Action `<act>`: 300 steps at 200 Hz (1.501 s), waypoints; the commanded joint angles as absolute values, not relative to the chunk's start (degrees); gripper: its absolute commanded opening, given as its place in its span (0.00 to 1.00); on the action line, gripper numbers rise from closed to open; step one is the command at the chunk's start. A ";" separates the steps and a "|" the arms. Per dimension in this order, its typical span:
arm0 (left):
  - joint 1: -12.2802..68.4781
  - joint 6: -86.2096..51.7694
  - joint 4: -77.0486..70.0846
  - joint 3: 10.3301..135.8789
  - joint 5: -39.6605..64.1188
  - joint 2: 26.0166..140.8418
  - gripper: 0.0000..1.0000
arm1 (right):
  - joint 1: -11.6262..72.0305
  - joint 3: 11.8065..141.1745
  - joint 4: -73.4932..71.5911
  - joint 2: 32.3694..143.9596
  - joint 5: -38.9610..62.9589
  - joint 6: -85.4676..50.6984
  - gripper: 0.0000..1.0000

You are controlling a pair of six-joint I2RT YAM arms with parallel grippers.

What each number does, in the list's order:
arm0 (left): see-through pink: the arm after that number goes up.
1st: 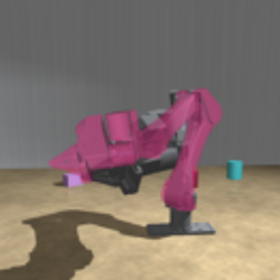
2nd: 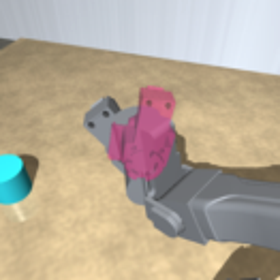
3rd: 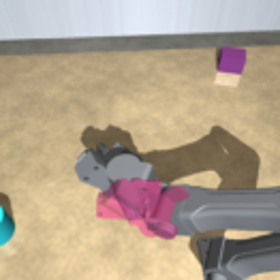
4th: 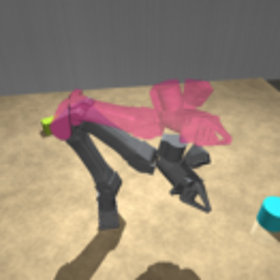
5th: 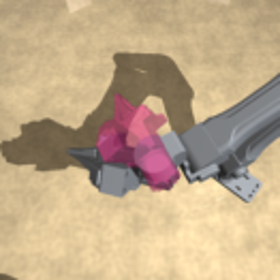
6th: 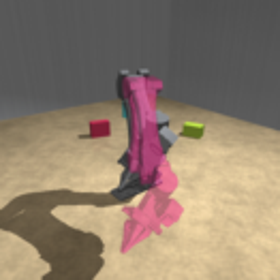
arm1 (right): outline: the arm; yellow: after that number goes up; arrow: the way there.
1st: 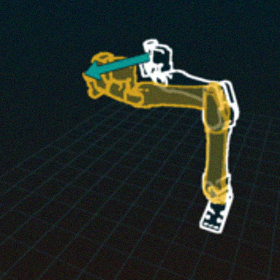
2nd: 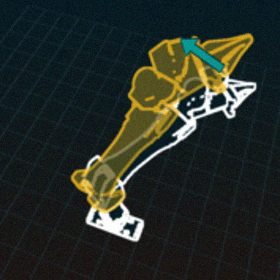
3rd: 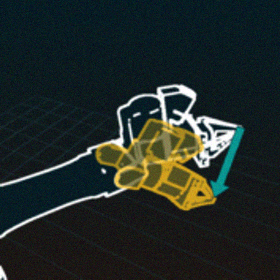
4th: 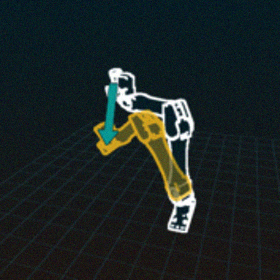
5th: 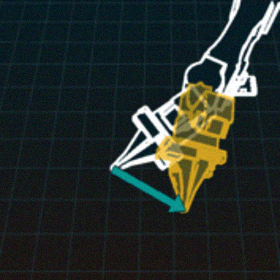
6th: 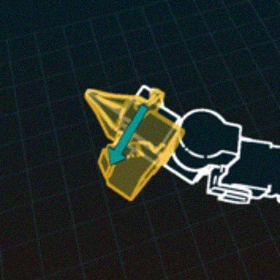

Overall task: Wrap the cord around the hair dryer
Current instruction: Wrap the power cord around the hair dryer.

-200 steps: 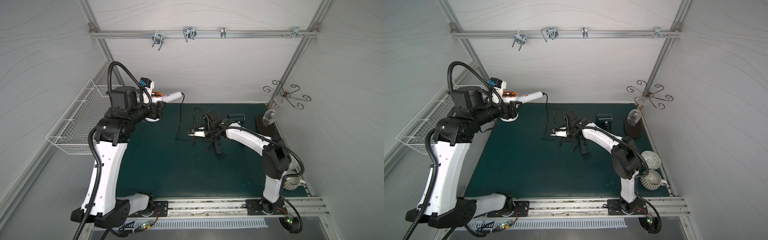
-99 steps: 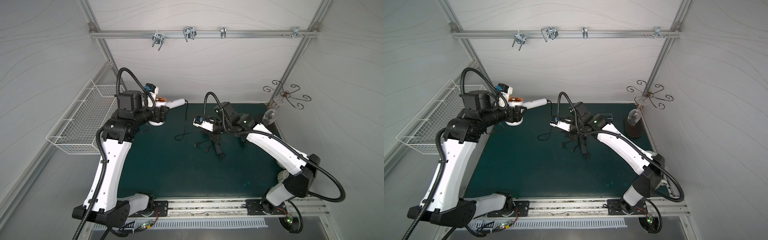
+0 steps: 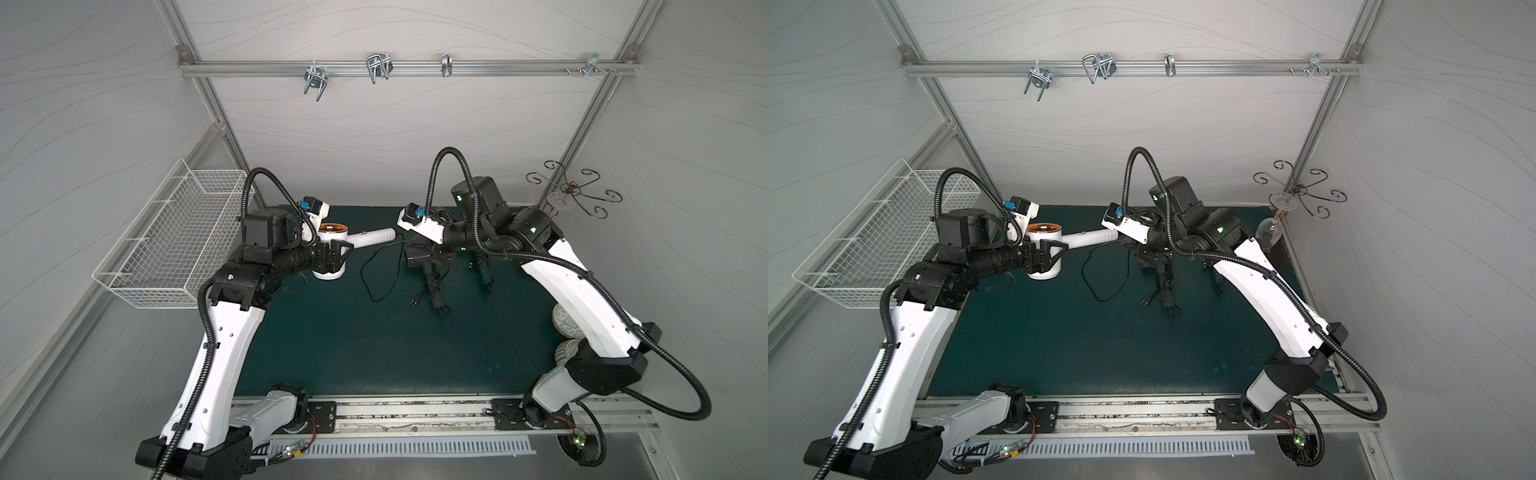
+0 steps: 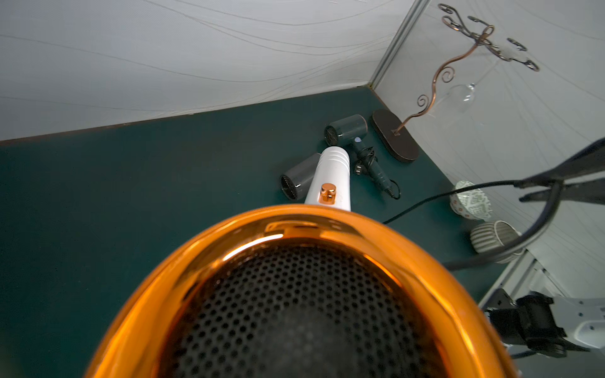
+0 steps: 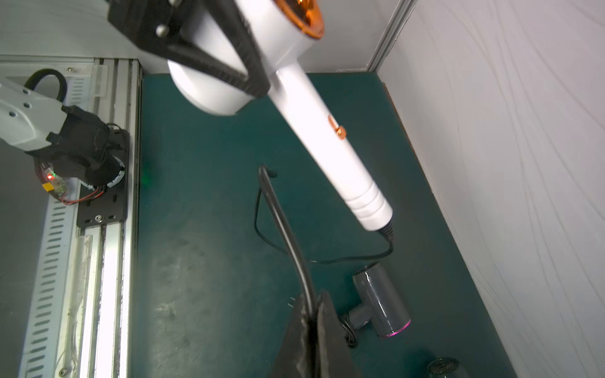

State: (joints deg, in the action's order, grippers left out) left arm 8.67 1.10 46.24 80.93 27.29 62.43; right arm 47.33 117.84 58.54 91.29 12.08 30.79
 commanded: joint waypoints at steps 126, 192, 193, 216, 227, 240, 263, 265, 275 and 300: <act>10.55 -1.90 40.18 68.30 45.97 58.18 0.00 | 41.71 128.78 59.85 98.39 17.69 29.30 0.00; 16.63 0.02 42.97 68.11 49.86 58.14 0.00 | 37.60 137.40 59.50 103.83 21.88 29.20 0.00; 16.71 0.01 42.89 68.11 49.98 58.16 0.00 | 37.61 137.60 59.55 103.95 21.97 29.19 0.00; 18.63 -1.51 40.03 68.53 52.99 58.35 0.00 | 37.61 140.13 59.42 106.64 23.67 27.81 0.00; 19.51 -2.68 37.98 68.80 53.98 58.45 0.00 | 37.55 140.13 59.54 107.56 24.60 27.77 0.00; 20.39 -4.09 35.28 69.07 55.08 58.44 0.00 | 37.28 139.56 59.59 108.48 26.15 27.34 0.00; 20.65 -5.75 31.24 69.86 56.11 58.05 0.00 | 34.47 137.49 58.90 109.88 32.09 24.27 0.00; 20.65 -5.88 30.90 69.98 56.15 58.02 0.00 | 34.13 137.27 58.78 109.98 32.92 23.84 0.00; 20.66 -6.58 29.24 70.34 56.46 57.76 0.00 | 31.83 135.58 57.42 110.21 37.60 21.23 0.00; 20.64 -7.70 26.00 71.90 56.68 57.82 0.00 | 27.54 128.64 52.58 109.66 47.32 14.90 0.00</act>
